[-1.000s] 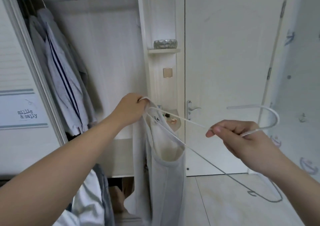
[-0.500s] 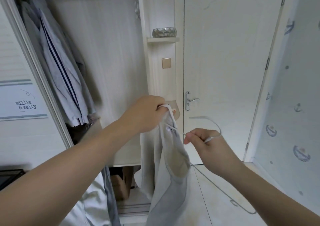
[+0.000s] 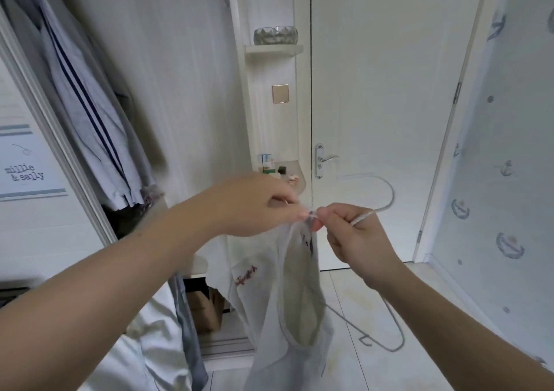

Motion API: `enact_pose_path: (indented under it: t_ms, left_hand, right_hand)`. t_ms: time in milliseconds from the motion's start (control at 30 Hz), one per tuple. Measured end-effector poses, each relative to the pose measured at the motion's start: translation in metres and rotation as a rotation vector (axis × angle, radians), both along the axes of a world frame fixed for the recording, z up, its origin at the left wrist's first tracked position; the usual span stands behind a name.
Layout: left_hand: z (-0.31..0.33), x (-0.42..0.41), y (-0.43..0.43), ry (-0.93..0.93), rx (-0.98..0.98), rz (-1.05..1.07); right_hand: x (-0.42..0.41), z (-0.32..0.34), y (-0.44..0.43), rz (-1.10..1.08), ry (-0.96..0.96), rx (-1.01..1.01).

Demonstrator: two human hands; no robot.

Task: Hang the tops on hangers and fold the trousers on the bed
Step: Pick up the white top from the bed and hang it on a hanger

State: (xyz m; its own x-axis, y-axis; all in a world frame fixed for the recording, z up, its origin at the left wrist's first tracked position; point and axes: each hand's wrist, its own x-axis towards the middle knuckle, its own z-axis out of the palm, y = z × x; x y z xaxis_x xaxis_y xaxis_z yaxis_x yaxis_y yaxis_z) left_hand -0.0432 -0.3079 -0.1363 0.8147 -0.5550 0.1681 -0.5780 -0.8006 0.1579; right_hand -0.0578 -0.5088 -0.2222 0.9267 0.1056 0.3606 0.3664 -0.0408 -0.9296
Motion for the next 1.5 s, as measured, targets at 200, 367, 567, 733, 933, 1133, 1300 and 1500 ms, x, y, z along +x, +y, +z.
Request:
enact_pose_path:
  t_ms: [200, 367, 567, 733, 933, 1133, 1300, 1500]
  left_hand:
    - [-0.024, -0.003, 0.015, -0.27, 0.226, 0.003]
    - [-0.043, -0.012, 0.004, -0.249, 0.225, 0.016]
    - [-0.103, -0.024, 0.008, -0.094, 0.003, 0.096]
    - [-0.167, -0.048, 0.019, 0.02, -0.454, 0.219]
    - [-0.211, -0.072, 0.019, 0.081, -0.695, 0.359]
    - [-0.233, -0.085, 0.024, 0.132, -0.754, 0.474]
    - [-0.245, -0.097, 0.027, 0.189, -0.686, 0.46]
    - [-0.254, -0.108, 0.045, 0.101, -0.652, 0.482]
  right_hand:
    - [0.01, 0.007, -0.015, 0.05, 0.025, 0.063]
    - [0.013, 0.0, -0.005, 0.077, 0.067, 0.081]
    - [-0.004, -0.063, -0.009, -0.172, -0.108, -0.066]
    - [-0.044, -0.138, -0.022, -0.2, -0.289, -0.408]
    - [-0.061, -0.198, 0.0, 0.182, 0.009, -0.664]
    - [-0.072, -0.22, 0.004, 0.149, -0.099, -0.65]
    - [-0.071, -0.249, 0.002, 0.373, 0.123, -0.694]
    - [-0.057, -0.3, -0.024, 0.38, 0.185, -1.188]
